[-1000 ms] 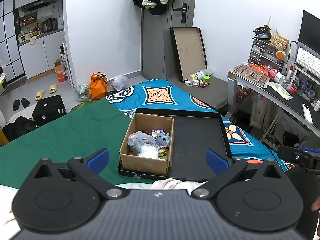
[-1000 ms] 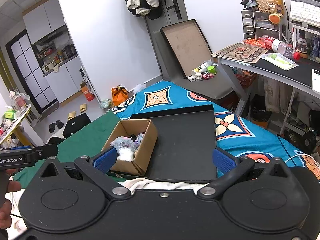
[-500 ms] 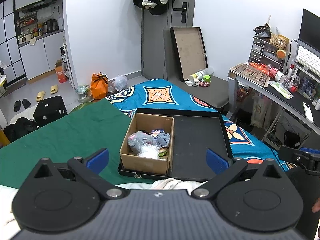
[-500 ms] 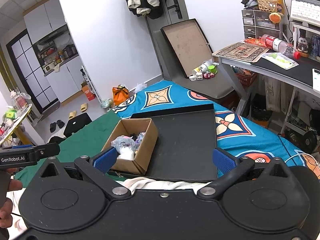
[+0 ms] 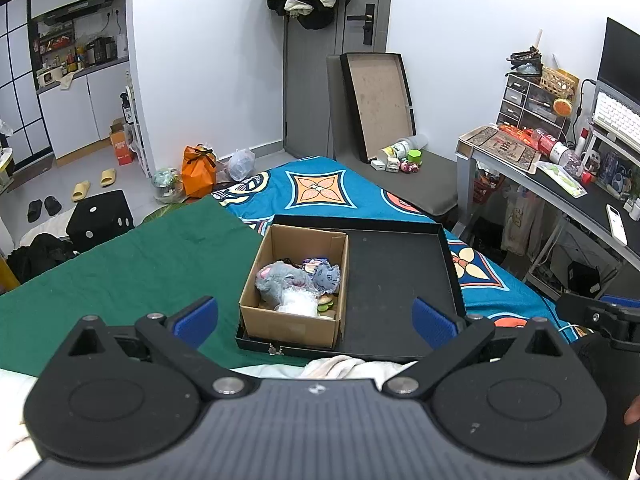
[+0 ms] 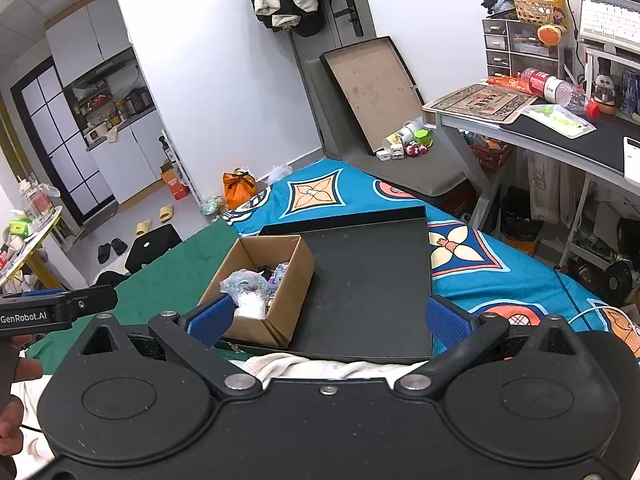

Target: Organize soft objects

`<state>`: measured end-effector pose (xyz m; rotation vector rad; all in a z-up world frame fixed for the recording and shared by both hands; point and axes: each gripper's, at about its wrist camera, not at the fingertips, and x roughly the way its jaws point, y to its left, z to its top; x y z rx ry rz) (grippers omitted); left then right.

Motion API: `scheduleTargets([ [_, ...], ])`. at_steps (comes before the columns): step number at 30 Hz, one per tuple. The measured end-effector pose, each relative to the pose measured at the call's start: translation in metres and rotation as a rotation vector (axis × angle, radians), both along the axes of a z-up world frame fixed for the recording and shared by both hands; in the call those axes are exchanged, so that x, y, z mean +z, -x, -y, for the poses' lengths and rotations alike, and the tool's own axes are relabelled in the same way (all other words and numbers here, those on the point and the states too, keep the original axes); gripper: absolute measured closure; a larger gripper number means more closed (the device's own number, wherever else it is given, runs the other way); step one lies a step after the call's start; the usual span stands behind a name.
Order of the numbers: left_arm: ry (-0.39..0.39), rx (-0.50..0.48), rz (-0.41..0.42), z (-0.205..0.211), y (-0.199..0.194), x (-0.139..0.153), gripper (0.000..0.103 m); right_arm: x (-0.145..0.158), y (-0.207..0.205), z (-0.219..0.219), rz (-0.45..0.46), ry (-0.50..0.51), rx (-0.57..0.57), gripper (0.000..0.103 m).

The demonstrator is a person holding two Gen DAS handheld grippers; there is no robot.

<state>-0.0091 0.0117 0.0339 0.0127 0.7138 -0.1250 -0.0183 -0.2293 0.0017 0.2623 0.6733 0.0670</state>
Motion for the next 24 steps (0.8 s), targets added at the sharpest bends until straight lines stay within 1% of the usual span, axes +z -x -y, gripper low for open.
scheduleTargets([
  [24,0.0,0.005,-0.005,-0.0028,-0.0009,-0.0017,0.001,0.0017,-0.0014,-0.0033,-0.005,0.017,0.009,0.0],
])
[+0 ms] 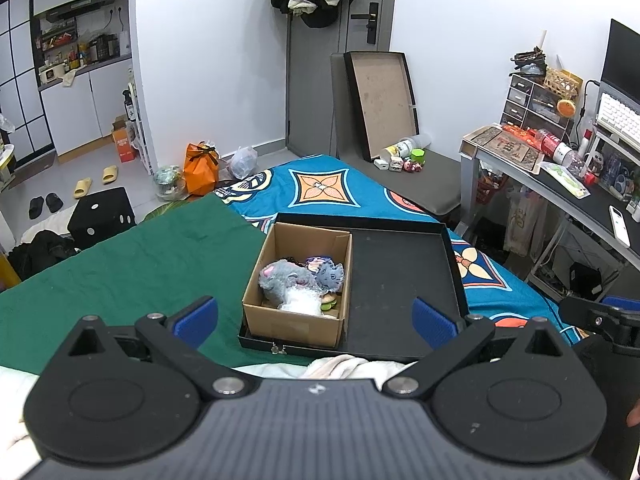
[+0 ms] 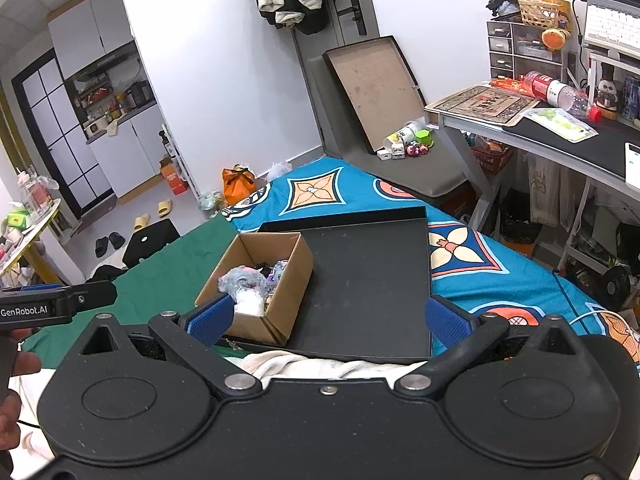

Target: Organize soft objects

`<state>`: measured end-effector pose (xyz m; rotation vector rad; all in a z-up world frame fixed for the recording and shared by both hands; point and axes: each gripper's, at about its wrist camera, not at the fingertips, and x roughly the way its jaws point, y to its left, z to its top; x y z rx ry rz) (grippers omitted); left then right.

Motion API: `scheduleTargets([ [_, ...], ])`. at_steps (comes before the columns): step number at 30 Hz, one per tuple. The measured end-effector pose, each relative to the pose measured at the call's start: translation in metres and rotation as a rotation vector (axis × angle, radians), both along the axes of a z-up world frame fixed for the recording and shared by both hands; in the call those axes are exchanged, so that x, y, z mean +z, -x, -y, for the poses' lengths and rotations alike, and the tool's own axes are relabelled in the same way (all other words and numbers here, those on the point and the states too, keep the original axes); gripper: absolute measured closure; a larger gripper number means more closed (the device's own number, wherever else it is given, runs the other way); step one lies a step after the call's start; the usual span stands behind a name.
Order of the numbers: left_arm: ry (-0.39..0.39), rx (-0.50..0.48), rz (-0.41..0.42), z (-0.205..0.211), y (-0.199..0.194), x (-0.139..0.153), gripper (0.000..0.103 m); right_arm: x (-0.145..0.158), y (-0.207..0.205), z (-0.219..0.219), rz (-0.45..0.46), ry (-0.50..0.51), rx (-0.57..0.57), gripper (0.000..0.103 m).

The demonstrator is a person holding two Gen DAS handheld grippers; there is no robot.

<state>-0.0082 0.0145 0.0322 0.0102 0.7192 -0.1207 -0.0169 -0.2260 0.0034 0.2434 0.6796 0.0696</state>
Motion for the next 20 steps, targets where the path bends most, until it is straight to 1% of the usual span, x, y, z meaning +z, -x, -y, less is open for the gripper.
scheduleTargets([
  [15,-0.009,0.006,-0.006,-0.0038,-0.0062,-0.0053,0.001,-0.007,-0.0047,-0.0019,-0.02,0.002,0.008,0.0],
  [20,-0.011,-0.004,0.005,-0.0008,-0.008,-0.0067,0.001,-0.0091,-0.0086,-0.0029,-0.023,0.003,0.011,0.0],
])
